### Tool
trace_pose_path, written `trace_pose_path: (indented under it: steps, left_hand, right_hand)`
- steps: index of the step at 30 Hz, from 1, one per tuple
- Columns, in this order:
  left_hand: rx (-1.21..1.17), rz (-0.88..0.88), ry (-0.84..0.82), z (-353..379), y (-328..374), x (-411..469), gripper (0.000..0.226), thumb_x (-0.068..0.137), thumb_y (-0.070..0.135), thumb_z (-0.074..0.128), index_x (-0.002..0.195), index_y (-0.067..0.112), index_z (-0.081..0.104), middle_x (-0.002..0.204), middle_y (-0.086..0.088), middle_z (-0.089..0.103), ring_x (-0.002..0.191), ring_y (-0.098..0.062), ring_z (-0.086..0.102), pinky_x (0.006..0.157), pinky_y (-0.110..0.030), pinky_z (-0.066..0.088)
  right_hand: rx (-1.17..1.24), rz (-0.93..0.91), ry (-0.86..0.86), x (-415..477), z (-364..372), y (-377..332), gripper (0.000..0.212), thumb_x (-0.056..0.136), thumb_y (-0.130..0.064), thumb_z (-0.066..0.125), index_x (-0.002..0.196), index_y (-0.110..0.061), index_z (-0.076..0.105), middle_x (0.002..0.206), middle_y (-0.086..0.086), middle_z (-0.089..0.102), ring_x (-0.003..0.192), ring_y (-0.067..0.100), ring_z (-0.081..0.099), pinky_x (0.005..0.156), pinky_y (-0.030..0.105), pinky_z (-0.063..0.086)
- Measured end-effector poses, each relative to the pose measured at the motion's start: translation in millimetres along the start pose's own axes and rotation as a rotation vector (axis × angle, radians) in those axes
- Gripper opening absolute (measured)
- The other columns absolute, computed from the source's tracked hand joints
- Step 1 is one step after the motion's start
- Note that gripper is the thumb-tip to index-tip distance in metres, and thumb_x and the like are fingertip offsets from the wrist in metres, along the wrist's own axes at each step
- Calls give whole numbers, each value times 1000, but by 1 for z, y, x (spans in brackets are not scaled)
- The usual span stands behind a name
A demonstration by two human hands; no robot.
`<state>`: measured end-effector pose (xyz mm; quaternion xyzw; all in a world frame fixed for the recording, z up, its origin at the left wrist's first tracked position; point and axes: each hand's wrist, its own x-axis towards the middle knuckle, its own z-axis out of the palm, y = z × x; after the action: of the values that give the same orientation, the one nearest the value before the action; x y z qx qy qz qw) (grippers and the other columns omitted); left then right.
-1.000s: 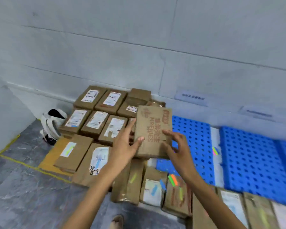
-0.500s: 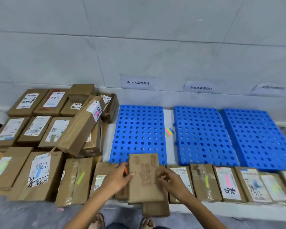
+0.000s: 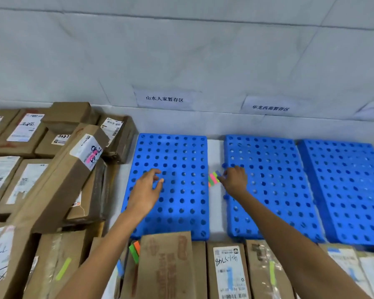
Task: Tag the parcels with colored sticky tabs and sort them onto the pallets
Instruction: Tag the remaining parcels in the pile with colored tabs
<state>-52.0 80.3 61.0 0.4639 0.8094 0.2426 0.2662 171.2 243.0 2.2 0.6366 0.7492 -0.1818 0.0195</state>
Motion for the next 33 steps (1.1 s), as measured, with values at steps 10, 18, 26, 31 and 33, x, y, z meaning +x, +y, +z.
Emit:
trace_pose_path:
  steps: [10, 18, 26, 31, 33]
  left_hand:
    - [-141, -10, 76, 19, -37, 22, 20, 94, 16, 52, 112, 19, 58, 106, 4, 62, 100, -11, 59, 87, -35, 50]
    - [-201, -69, 54, 19, -39, 24, 18, 94, 15, 51, 109, 18, 61, 108, 3, 63, 92, -12, 60, 73, -34, 52]
    - [-235, -118, 44, 8, -39, 9, 18, 94, 13, 51, 108, 17, 62, 107, 5, 63, 98, -7, 59, 79, -37, 55]
    - [-314, -87, 38, -9, -16, -16, 16, 94, 13, 53, 106, 20, 62, 101, 6, 66, 97, -4, 60, 77, -28, 54]
    - [-379, -52, -5, -18, 4, -31, 17, 93, 16, 55, 107, 24, 61, 102, 8, 66, 98, -5, 61, 78, -23, 52]
  right_hand:
    - [-747, -76, -88, 66, 48, -15, 39, 81, -59, 58, 91, -22, 61, 109, 2, 49, 108, 22, 39, 88, 33, 30]
    - [-750, -24, -158, 76, 55, -21, 42, 77, -59, 61, 89, -19, 56, 106, 4, 50, 106, 23, 40, 90, 33, 30]
    - [-207, -45, -100, 74, 42, -4, 29, 85, -24, 65, 98, -10, 43, 104, 14, 60, 102, 32, 54, 80, 37, 40]
    - [680, 55, 1, 11, -14, 6, 30, 84, -9, 67, 109, -7, 51, 71, 15, 56, 57, 22, 55, 51, 26, 52]
    - [911, -17, -40, -35, -44, -8, 31, 86, -8, 65, 114, -9, 53, 71, 13, 56, 54, 18, 57, 52, 21, 50]
